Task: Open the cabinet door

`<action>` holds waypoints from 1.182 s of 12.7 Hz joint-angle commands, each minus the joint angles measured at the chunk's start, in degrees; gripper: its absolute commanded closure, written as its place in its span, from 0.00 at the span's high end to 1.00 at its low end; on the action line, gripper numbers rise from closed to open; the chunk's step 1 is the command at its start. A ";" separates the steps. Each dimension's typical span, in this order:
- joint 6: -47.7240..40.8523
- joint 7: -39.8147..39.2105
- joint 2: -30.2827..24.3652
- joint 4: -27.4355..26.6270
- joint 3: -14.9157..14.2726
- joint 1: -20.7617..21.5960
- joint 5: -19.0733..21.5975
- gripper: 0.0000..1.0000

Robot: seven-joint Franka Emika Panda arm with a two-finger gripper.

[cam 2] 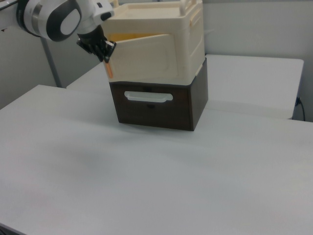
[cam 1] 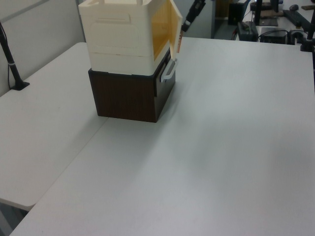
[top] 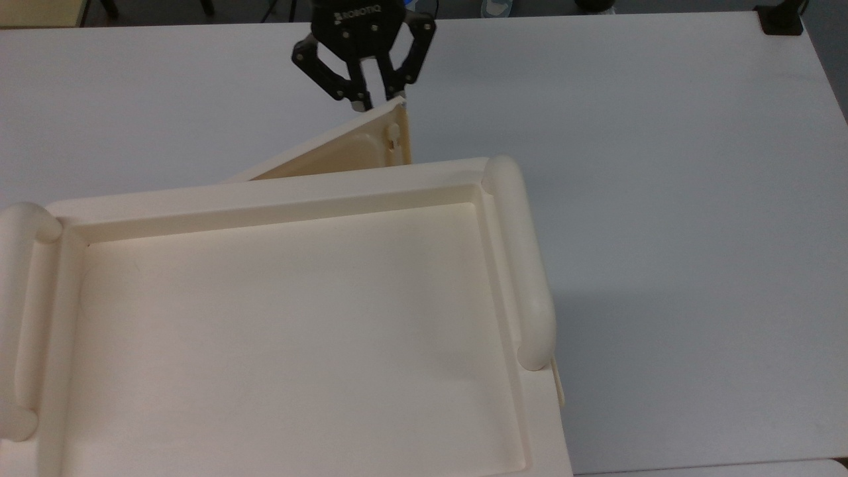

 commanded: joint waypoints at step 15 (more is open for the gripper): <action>-25.89 -14.18 -8.22 1.05 -3.47 -20.67 -4.80 1.00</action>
